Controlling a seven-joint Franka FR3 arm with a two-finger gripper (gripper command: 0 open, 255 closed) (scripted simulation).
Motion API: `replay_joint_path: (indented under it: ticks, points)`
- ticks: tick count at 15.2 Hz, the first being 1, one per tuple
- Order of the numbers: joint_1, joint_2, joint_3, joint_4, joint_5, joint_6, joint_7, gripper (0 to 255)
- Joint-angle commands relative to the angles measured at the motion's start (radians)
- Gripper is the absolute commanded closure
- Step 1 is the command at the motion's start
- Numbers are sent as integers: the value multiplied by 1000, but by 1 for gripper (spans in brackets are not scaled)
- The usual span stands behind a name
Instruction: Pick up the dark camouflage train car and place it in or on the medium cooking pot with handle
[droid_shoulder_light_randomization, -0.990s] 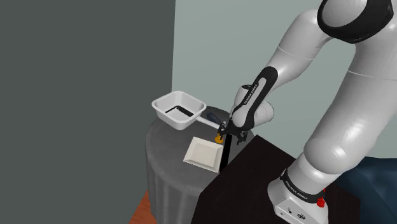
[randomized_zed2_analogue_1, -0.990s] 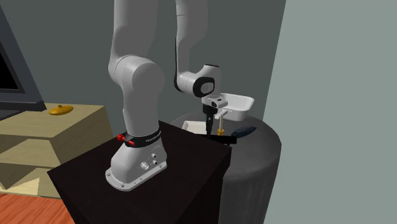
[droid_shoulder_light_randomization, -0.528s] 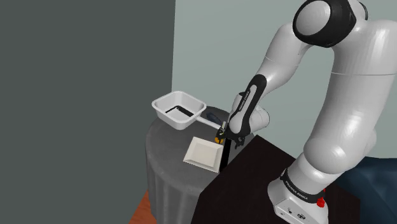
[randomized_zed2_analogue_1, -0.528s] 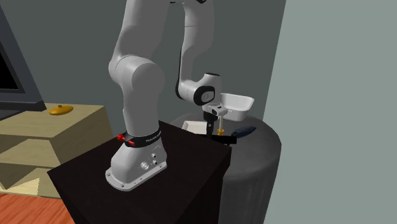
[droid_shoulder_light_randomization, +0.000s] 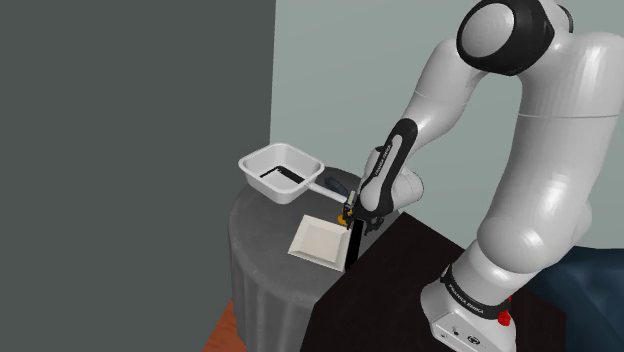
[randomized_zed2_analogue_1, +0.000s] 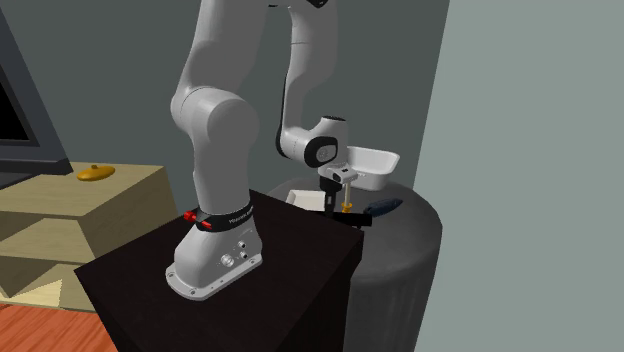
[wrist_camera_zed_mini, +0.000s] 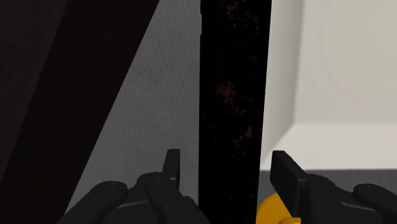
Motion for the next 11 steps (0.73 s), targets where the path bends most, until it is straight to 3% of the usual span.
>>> replay_joint_path:
  ticks: [1,11]
  points:
    - [0,0,0,0,0,0,0,255]
    - [0,-44,0,-14,0,-30,0,255]
